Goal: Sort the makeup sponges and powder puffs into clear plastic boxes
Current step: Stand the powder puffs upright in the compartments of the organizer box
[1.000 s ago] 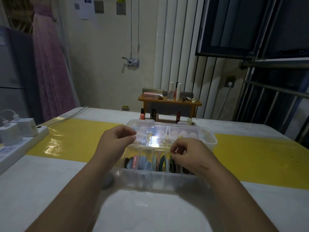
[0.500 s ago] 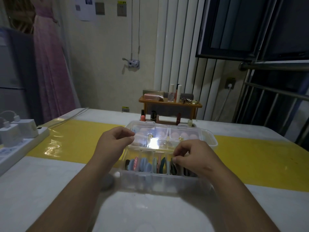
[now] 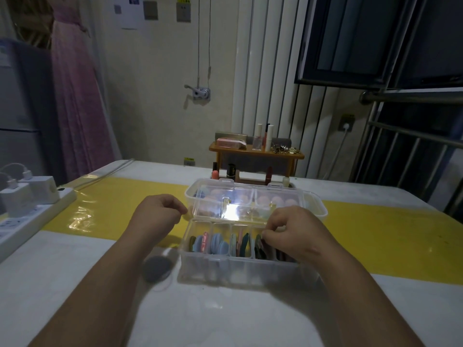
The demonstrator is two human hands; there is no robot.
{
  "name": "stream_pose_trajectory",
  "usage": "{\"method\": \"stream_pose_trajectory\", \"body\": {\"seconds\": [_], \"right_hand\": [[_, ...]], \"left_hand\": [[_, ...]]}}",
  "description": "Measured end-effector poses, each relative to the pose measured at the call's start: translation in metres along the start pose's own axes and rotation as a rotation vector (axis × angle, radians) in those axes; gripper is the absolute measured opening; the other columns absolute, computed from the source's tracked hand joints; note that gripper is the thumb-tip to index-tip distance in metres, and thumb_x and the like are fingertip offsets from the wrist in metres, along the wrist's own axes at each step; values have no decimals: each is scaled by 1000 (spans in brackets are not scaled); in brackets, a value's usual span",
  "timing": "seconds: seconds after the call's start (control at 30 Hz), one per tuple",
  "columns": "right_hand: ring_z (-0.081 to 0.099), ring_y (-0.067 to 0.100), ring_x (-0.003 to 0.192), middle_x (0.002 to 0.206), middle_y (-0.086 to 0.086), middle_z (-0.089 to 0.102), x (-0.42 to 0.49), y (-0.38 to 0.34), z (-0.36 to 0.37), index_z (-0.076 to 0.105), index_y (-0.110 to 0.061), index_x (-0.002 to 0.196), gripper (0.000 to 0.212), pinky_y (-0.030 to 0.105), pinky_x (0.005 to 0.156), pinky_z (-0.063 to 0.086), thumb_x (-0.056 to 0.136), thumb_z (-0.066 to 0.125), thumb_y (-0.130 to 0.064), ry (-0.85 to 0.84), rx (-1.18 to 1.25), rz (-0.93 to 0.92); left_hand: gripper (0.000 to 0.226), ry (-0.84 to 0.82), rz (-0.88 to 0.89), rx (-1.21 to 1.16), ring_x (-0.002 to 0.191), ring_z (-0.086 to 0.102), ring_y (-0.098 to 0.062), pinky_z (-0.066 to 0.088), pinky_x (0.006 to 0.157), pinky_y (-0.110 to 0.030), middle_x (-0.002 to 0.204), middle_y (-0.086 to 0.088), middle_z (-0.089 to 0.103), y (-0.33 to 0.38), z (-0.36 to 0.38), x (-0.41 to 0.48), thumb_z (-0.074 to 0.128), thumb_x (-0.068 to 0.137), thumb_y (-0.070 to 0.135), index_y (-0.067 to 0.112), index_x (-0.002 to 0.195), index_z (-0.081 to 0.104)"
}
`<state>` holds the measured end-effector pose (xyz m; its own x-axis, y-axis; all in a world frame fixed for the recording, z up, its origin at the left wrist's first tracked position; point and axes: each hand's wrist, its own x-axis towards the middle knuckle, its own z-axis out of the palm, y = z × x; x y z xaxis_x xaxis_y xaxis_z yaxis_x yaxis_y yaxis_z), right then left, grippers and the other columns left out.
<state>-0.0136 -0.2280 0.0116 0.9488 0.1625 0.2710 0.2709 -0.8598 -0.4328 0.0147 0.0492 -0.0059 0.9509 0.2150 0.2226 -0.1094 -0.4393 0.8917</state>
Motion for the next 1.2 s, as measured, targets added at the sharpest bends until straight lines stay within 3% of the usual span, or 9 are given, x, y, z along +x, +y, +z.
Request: {"method": "stream_pose_trajectory", "body": {"seconds": [0.07, 0.17, 0.37, 0.43, 0.5, 0.57, 0.73, 1.0, 1.2], "right_hand": [[55, 5, 85, 83, -17, 62, 0, 0, 0, 64, -38, 56, 21, 36, 76, 55, 76, 71, -35, -19, -20, -27], [53, 5, 86, 86, -19, 56, 1, 0, 2, 62, -40, 52, 28, 34, 75, 54, 77, 75, -36, -45, -42, -43], [50, 7, 87, 88, -16, 51, 3, 4, 5, 74, -34, 64, 14, 32, 70, 51, 77, 74, -38, -82, -67, -23], [51, 7, 85, 88, -15, 50, 2, 3, 5, 72, -34, 64, 15, 28, 66, 46, 78, 70, -34, -97, -55, -38], [52, 8, 84, 88, -15, 50, 1, 3, 5, 63, -37, 60, 22, 24, 64, 43, 79, 67, -27, -64, 0, -49], [54, 9, 84, 88, -14, 52, -1, 3, 5, 60, -35, 66, 21, 22, 64, 42, 78, 67, -20, 7, 95, -62], [54, 7, 69, 81, -11, 58, -6, 2, 3, 57, -31, 78, 18, 23, 57, 44, 79, 62, -14, 102, 262, -66], [53, -7, 66, 81, -11, 60, -2, 2, 5, 59, -32, 78, 21, 10, 51, 40, 81, 58, -11, 136, 283, -112], [55, -3, 60, 78, -14, 61, -3, 0, 8, 60, -34, 79, 16, 13, 47, 39, 79, 58, -18, 112, 319, -116]], "left_hand": [[32, -89, -4, 157, 54, 53, -16, 38, 51, -22, 49, 5, 61, 0, -8, 0, 58, 76, -5, 18, 59, 71], [25, -260, -50, 355, 52, 54, -11, 38, 44, -17, 48, 8, 62, 0, -18, -1, 61, 77, 1, 16, 60, 72], [23, -617, -149, 718, 73, 61, -9, 47, 54, -16, 85, 6, 70, -3, -24, -7, 59, 75, 8, 28, 84, 66], [26, -664, -124, 796, 74, 59, -7, 44, 50, -12, 89, 9, 66, -3, -26, -8, 60, 73, 6, 30, 82, 61], [27, -665, -111, 827, 83, 63, -10, 49, 60, -16, 95, 8, 70, -3, -27, -8, 60, 71, 3, 29, 78, 61], [27, -645, -115, 839, 90, 66, -15, 52, 69, -23, 98, 5, 72, -4, -27, -7, 60, 69, 2, 28, 75, 62], [20, -562, -122, 849, 72, 61, -11, 45, 56, -19, 83, 2, 70, -9, -26, -3, 66, 70, 5, 24, 75, 68], [16, 12, 118, 467, 70, 58, -21, 48, 54, -32, 75, 1, 63, -7, -23, 2, 72, 72, 10, 22, 72, 61], [32, 192, 270, 249, 60, 48, -20, 36, 53, -33, 63, -1, 54, -1, -13, 1, 75, 72, 10, 20, 69, 45]]}}
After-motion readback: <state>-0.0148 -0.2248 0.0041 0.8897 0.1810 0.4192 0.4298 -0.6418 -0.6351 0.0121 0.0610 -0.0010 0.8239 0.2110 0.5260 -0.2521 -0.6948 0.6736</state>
